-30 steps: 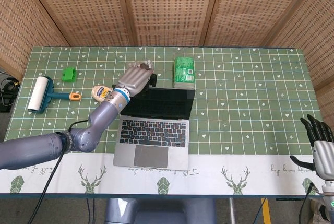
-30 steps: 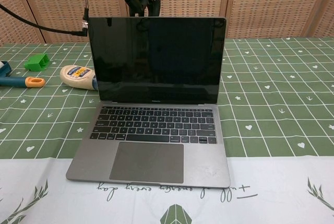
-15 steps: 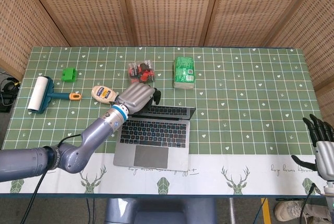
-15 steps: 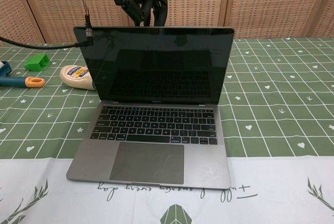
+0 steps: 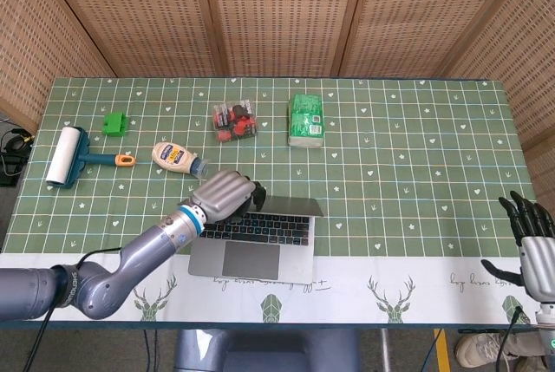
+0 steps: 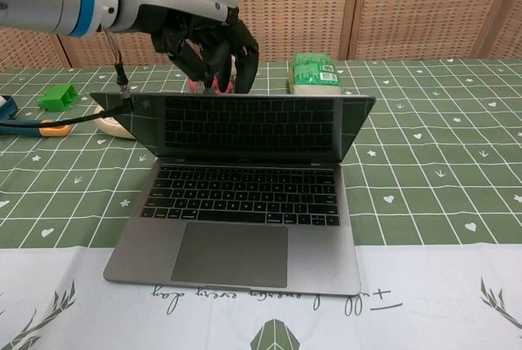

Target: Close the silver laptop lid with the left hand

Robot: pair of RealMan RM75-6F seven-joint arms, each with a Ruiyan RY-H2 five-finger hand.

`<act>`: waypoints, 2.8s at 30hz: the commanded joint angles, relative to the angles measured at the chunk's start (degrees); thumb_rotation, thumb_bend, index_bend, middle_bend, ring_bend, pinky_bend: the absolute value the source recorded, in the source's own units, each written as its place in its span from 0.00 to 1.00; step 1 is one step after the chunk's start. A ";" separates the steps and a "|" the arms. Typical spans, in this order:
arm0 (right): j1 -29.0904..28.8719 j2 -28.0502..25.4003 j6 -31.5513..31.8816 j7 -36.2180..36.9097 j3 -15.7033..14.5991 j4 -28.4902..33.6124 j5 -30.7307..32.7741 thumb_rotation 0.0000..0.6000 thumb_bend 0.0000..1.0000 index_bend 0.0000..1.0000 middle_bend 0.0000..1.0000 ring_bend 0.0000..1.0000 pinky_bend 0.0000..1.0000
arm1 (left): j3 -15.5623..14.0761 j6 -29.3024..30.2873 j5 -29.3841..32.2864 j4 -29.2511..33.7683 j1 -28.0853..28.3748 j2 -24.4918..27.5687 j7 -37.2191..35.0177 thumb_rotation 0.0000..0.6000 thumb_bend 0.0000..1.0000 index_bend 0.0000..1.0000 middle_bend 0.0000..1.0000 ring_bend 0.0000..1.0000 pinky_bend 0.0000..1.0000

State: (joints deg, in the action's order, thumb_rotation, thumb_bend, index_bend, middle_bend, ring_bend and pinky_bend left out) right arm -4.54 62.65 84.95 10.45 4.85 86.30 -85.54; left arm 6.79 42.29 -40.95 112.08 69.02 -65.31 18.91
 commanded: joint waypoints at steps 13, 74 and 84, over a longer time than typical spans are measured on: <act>0.03 -0.02 -0.06 -0.98 -0.44 0.63 -0.54 1.00 0.02 0.00 0.00 0.00 0.00 | -5.31 -0.99 -6.51 -1.50 -4.98 -5.16 -2.62 1.00 1.00 0.47 0.39 0.37 0.35; -0.10 0.15 -0.57 -2.62 -0.69 1.30 -0.40 1.00 0.02 0.00 0.00 0.00 0.00 | -9.19 4.56 -10.91 -5.03 -10.28 -11.54 -2.29 1.00 0.58 0.17 0.04 0.06 0.10; -0.47 0.84 -0.75 -2.23 -0.83 0.65 -1.05 1.00 0.01 0.00 0.00 0.00 0.00 | -16.07 36.20 -30.83 -5.12 -27.97 -10.87 7.52 1.00 0.24 0.00 0.00 0.00 0.00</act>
State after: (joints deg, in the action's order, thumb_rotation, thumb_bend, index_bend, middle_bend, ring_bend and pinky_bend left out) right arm -4.98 63.43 84.21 8.24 4.07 87.00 -86.52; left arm -5.56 66.49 -63.07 107.66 49.73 -76.08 21.49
